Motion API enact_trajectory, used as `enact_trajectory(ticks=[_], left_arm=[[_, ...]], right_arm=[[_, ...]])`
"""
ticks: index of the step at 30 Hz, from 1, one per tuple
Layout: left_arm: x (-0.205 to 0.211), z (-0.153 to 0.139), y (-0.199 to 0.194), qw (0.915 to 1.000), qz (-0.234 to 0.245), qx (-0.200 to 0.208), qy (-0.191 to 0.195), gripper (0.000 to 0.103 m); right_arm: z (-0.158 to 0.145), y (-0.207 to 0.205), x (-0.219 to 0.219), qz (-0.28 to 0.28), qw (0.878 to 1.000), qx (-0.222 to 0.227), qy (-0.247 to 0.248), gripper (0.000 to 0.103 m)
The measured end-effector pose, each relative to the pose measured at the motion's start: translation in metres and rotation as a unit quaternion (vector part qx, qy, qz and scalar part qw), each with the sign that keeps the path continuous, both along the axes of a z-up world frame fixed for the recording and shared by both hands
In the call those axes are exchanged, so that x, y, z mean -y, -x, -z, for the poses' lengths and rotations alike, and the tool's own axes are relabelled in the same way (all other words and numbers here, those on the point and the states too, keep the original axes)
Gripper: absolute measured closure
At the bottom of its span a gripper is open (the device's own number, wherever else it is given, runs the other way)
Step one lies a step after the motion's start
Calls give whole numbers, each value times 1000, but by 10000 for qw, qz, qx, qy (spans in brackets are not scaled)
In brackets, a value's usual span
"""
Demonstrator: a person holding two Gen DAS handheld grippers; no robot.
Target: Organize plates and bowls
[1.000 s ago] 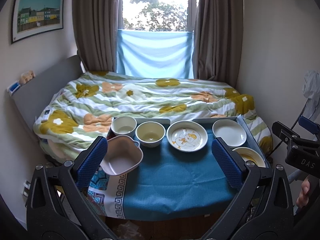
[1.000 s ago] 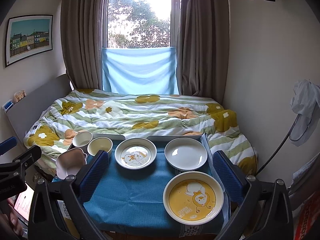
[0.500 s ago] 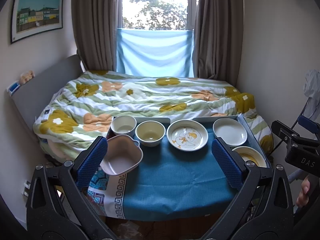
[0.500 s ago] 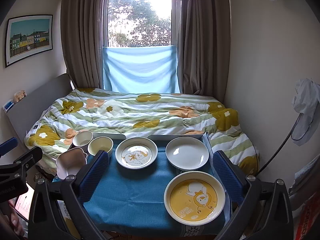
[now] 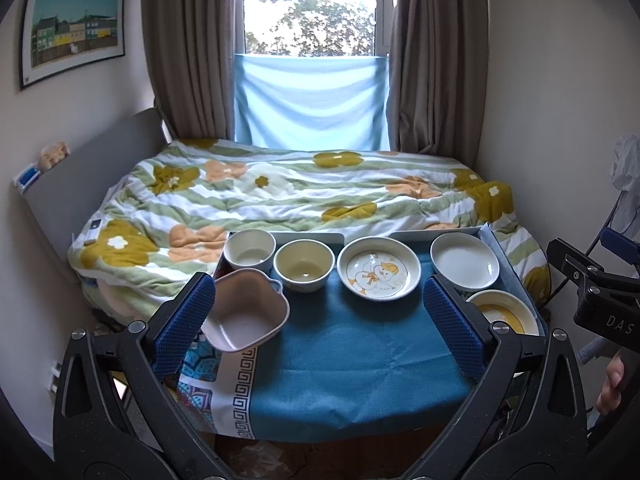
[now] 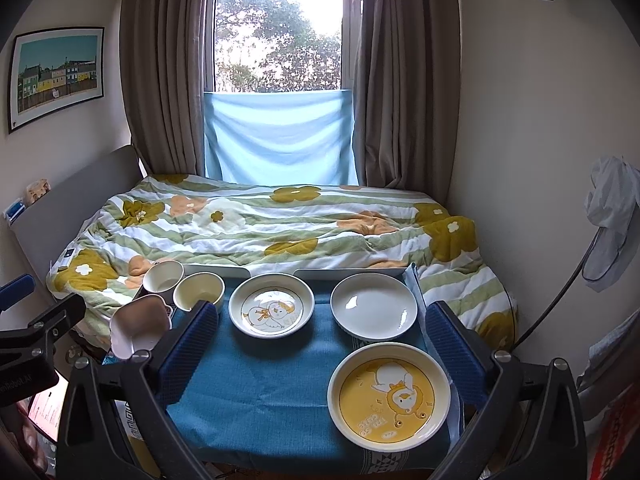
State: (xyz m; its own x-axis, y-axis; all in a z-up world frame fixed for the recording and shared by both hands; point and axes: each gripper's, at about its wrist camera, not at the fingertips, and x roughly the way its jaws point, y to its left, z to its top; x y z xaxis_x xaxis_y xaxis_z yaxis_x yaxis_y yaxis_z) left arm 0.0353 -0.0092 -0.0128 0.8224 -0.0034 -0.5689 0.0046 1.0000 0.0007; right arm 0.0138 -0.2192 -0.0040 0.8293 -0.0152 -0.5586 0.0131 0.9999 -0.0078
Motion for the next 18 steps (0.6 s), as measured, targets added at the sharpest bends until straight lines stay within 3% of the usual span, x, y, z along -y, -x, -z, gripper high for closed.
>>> enact_trajectory(ticks=[5,10,14,18], left_arm=[[1,5,-15,9997,132,-225,33,0],[10,26,-41,9967,574,-564,103,0],[29,61,-68,9899,1071,-930,61,0],[63,103,-90,9765,1659,-1371,96,0]], right_arm=[[15,-6,4,79,9998,-195,-64,0],[43,-9,14,375,9976,-560,-187,0],[69,-8,30,701,9934,-859,-289,0],[114,0,62,1028,9854,-1203,-633,0]])
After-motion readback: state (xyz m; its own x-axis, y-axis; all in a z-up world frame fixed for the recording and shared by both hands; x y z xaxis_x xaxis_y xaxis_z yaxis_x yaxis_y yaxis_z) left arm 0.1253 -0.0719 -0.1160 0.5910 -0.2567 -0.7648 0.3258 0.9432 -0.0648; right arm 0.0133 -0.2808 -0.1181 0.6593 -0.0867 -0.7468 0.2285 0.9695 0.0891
